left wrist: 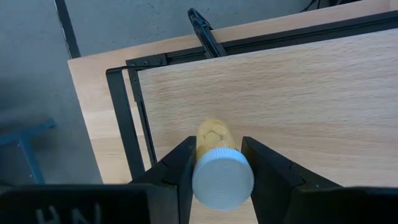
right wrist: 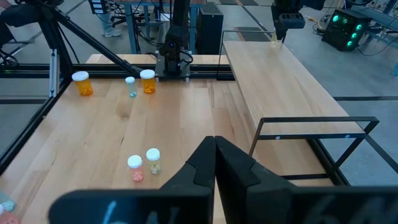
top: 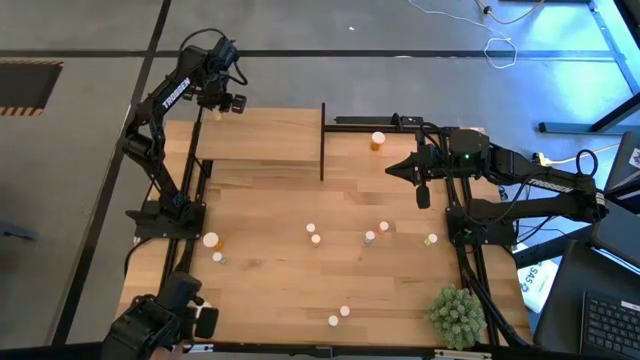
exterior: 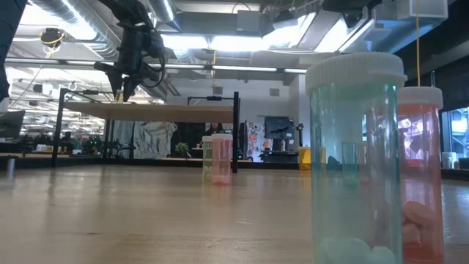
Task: Pick and place medicine bottles onto shelf by color
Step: Put the left small yellow pill on the shelf
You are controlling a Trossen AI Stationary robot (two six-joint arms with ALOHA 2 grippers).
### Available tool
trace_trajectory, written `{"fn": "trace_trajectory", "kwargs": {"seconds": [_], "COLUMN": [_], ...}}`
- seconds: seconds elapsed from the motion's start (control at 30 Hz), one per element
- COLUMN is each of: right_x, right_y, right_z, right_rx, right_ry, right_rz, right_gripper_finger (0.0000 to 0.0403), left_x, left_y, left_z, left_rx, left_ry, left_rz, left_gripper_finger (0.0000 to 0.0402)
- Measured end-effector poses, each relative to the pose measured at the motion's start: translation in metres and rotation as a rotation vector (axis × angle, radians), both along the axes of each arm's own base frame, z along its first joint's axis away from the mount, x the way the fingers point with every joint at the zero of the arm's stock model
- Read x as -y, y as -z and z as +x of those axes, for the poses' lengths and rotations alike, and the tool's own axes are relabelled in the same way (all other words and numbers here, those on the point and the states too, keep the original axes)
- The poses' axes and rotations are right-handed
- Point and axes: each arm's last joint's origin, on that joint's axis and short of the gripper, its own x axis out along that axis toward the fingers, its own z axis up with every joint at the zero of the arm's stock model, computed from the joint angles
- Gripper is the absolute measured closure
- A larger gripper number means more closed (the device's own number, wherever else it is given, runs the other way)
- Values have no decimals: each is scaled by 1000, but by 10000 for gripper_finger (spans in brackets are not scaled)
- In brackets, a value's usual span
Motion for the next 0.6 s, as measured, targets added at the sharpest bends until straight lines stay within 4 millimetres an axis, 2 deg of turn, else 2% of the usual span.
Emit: {"fn": "trace_trajectory", "kwargs": {"seconds": [0.33,0.6], "right_x": [0,0], "right_y": [0,0], "right_z": [0,0], "right_rx": [0,1], "right_ry": [0,1], "right_rz": [0,6], "right_gripper_finger": [390,390], "left_x": [0,0], "left_y": [0,0], "left_z": [0,0], "left_rx": [5,2], "left_ry": [-12,-8], "left_rz": [7,1], "left_gripper_finger": [297,267]}}
